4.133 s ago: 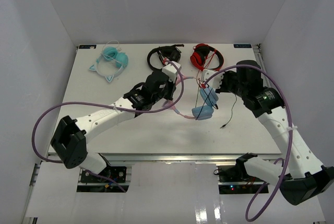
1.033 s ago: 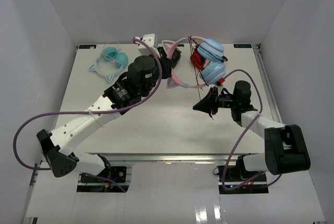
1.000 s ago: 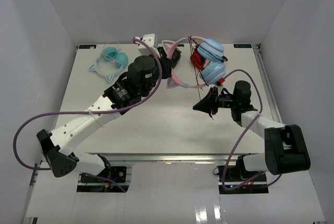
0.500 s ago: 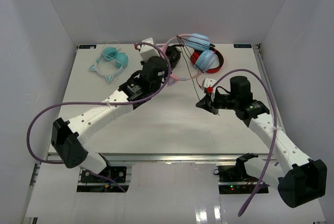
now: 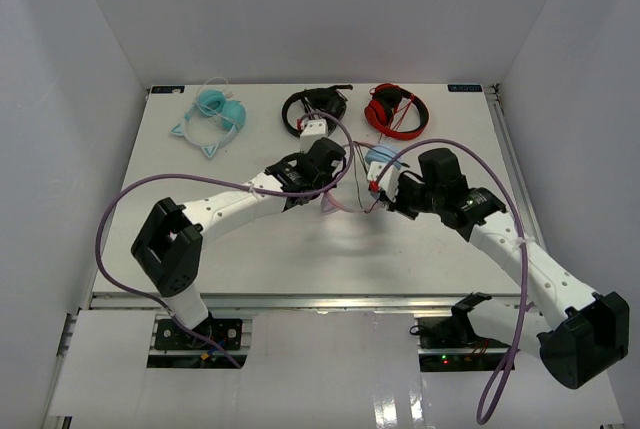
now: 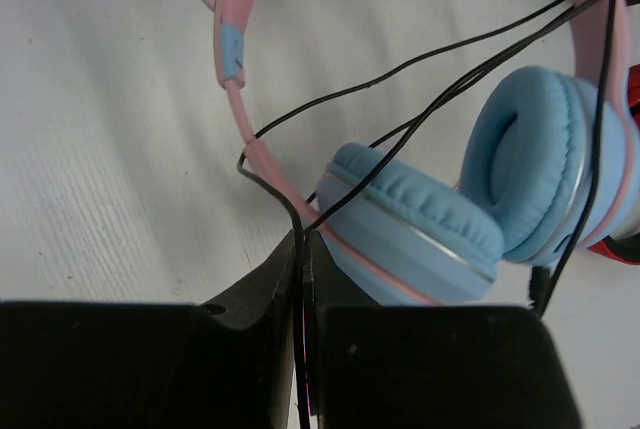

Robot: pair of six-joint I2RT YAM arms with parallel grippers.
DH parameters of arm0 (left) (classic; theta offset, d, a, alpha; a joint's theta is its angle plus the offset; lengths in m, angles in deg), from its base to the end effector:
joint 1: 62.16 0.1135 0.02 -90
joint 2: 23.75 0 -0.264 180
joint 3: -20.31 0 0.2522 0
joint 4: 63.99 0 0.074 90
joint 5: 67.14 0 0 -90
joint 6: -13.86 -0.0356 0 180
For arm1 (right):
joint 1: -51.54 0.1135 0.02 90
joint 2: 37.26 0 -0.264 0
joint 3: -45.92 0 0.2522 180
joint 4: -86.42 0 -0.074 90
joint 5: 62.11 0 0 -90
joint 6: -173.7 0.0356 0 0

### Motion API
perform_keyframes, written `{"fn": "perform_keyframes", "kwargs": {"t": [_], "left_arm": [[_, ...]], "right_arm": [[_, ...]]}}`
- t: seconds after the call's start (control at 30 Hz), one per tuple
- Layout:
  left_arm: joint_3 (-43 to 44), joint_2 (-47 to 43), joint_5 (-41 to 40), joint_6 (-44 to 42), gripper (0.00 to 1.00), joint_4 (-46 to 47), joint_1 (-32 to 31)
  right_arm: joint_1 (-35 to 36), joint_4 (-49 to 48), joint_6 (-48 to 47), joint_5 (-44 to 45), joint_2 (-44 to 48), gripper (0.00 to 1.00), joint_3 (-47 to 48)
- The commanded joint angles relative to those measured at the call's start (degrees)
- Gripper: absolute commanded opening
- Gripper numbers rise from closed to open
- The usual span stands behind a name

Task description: Wrap the headphones

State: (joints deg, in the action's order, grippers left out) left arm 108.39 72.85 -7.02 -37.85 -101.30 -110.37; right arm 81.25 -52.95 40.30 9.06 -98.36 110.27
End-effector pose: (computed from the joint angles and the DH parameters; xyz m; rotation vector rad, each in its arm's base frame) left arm 0.2617 -0.2662 0.2632 -0.0478 2.2481 -0.1870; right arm 0.1939 0.1239 0.2935 -1.4453 1.6485 0.2310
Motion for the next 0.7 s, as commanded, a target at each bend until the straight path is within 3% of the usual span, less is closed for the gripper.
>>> {"fn": "perform_keyframes", "kwargs": {"t": [0.0,0.33,0.67], "left_arm": [[-2.23,-0.13,7.62,-0.05,0.00,1.77,-0.63],[-2.33,5.14,14.51,-4.60,0.00,0.19,-0.92],[-3.22,6.44,16.41,-5.82,0.00,-0.27,-0.92]], "right_arm": [[3.31,-4.11,-1.70,4.24,-1.27,0.08,-3.42],[7.67,-9.59,-5.05,10.74,-6.78,0.11,-4.64],[7.90,-14.67,-6.62,12.52,-10.53,0.20,-6.40]]}}
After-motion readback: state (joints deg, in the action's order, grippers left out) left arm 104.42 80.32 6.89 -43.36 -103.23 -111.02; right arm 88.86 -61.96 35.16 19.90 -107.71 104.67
